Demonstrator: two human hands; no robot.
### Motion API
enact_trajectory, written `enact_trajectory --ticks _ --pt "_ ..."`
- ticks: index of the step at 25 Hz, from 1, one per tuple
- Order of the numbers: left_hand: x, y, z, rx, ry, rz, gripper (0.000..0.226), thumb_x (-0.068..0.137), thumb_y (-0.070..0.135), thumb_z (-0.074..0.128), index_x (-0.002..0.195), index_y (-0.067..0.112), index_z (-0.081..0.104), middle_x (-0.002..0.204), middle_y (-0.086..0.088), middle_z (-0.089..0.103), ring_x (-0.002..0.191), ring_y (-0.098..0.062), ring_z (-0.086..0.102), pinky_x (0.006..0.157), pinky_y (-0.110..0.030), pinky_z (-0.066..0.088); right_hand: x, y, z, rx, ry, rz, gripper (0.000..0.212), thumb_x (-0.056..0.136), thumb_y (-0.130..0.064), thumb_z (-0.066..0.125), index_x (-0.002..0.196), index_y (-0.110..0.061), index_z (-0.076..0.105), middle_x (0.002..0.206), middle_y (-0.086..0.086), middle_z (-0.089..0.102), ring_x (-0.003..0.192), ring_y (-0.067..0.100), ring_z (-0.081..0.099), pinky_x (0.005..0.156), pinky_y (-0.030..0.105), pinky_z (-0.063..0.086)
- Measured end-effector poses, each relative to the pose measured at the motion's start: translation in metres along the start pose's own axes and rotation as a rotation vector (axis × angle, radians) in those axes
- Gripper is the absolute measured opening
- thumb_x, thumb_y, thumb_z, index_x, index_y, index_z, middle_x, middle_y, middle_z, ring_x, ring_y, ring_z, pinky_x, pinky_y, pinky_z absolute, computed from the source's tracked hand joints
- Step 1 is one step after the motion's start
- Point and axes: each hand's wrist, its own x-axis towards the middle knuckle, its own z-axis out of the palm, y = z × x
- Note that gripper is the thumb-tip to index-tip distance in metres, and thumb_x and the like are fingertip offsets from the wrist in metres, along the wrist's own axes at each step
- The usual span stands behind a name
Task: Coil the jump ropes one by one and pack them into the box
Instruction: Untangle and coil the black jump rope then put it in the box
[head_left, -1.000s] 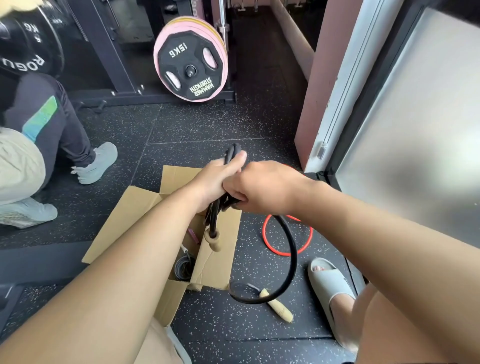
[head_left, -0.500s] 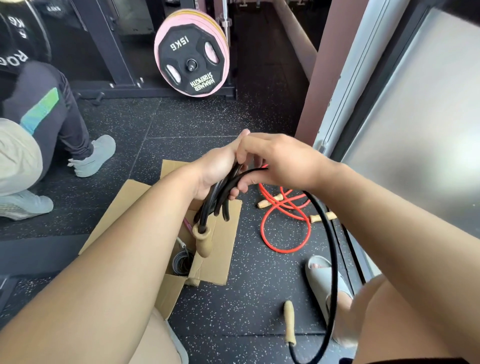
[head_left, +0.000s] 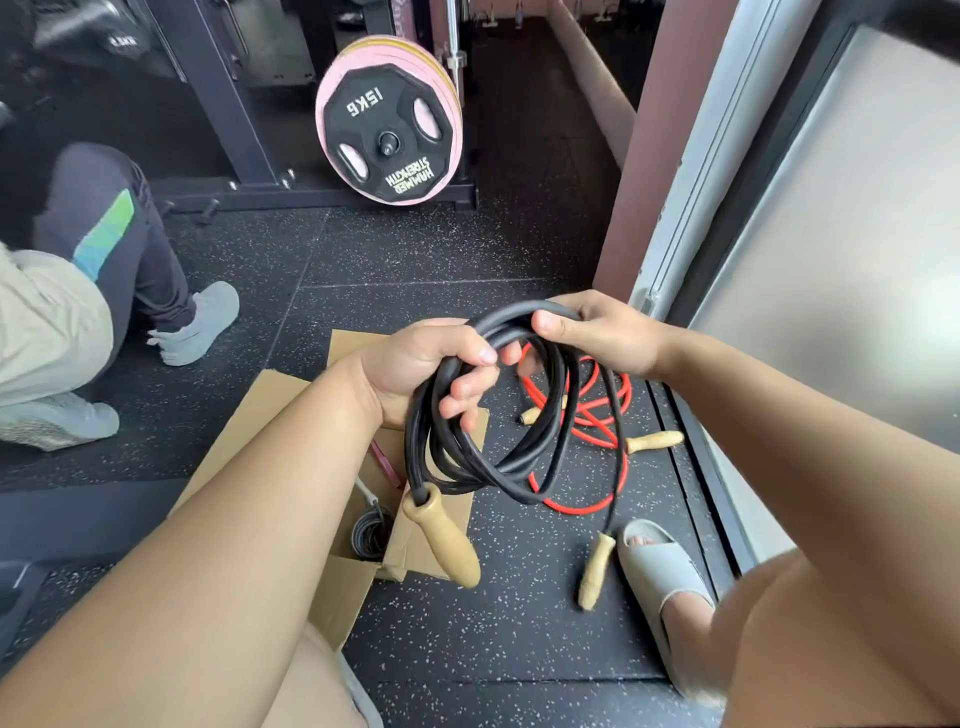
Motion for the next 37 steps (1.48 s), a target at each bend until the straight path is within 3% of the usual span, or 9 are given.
enact_trajectory --ticks 4,8,13,19,21,25,29,34,37 --pt "0.0 0.0 -0.006 0.013 0.054 0.048 0.033 0.067 0.013 0.064 0.098 0.006 0.058 0.061 -0.006 0.059 0.053 -0.02 0.062 0.065 -0.038 0.059 0.004 -0.009 0.003 0.188 0.085 0.085 0.052 0.084 -0.063 0.065 0.076 -0.011 0.064 0.052 0.005 0.05 0.047 0.022 0.051 0.052 0.029 0.049" --pt "0.007 0.0 -0.007 0.456 0.358 0.083 0.036 0.074 0.006 0.062 0.11 0.004 0.058 0.097 -0.013 0.067 0.084 -0.029 0.071 0.07 -0.039 0.06 0.006 -0.013 -0.003 -0.227 0.147 0.033 0.063 0.073 -0.071 0.067 0.072 -0.008 0.07 0.051 -0.004 0.043 0.049 0.013 0.037 0.051 0.028 0.031" --pt "0.011 -0.014 0.014 0.348 0.238 -0.041 0.016 0.082 0.019 0.062 0.08 0.003 0.061 0.06 -0.013 0.064 0.065 -0.032 0.07 0.062 -0.038 0.059 0.004 -0.018 -0.001 -0.301 0.112 0.0 0.068 0.072 -0.068 0.074 0.074 0.0 0.067 0.055 -0.001 0.039 0.053 0.012 0.034 0.052 0.03 0.028" --pt "0.01 -0.003 0.008 0.154 0.35 0.25 0.045 0.086 0.03 0.065 0.051 0.014 0.043 0.042 0.002 0.034 0.039 -0.014 0.042 0.053 -0.032 0.05 -0.001 0.007 -0.019 -0.025 0.391 0.001 0.055 0.099 -0.057 0.048 0.089 -0.005 0.064 0.077 0.002 0.067 0.068 0.016 0.057 0.065 0.035 0.047" --pt "0.006 0.005 0.009 0.032 0.374 0.318 0.044 0.086 0.032 0.063 0.051 0.018 0.041 0.042 0.005 0.033 0.038 -0.012 0.039 0.051 -0.029 0.047 -0.005 0.02 -0.02 0.018 0.45 0.074 0.057 0.099 -0.059 0.045 0.095 -0.007 0.068 0.084 -0.001 0.067 0.077 0.01 0.058 0.076 0.036 0.049" --pt "0.0 0.019 0.007 -0.128 0.415 0.449 0.04 0.094 0.032 0.05 0.057 0.021 0.04 0.042 0.009 0.035 0.039 -0.008 0.038 0.052 -0.025 0.046 -0.005 0.029 -0.001 -0.026 0.4 0.163 0.02 0.104 -0.015 0.052 0.106 -0.001 0.066 0.081 0.005 0.067 0.066 -0.005 0.058 0.069 0.011 0.05" --pt "-0.002 0.032 -0.001 -0.209 0.605 0.592 0.04 0.097 0.03 0.053 0.058 0.025 0.046 0.045 0.01 0.036 0.043 -0.008 0.04 0.054 -0.025 0.045 0.006 0.049 0.016 -0.09 0.423 0.298 0.012 0.104 -0.023 0.046 0.11 -0.012 0.042 0.079 0.003 0.065 0.072 0.02 0.067 0.078 0.041 0.055" --pt "-0.003 0.038 -0.015 -0.308 0.943 0.7 0.04 0.095 0.024 0.063 0.056 0.022 0.052 0.048 0.007 0.036 0.044 -0.014 0.041 0.054 -0.027 0.045 0.008 0.033 0.009 -0.344 0.743 0.087 0.018 0.101 -0.018 0.052 0.119 -0.015 0.05 0.083 -0.005 0.054 0.072 0.016 0.052 0.067 0.031 0.035" --pt "-0.005 0.038 -0.019 -0.356 0.965 0.714 0.038 0.094 0.026 0.064 0.059 0.022 0.052 0.049 0.007 0.037 0.044 -0.013 0.042 0.056 -0.028 0.045 0.012 0.033 0.009 -0.495 0.601 0.121 0.035 0.096 -0.01 0.053 0.128 -0.02 0.058 0.096 0.007 0.061 0.087 0.025 0.055 0.073 0.029 0.036"
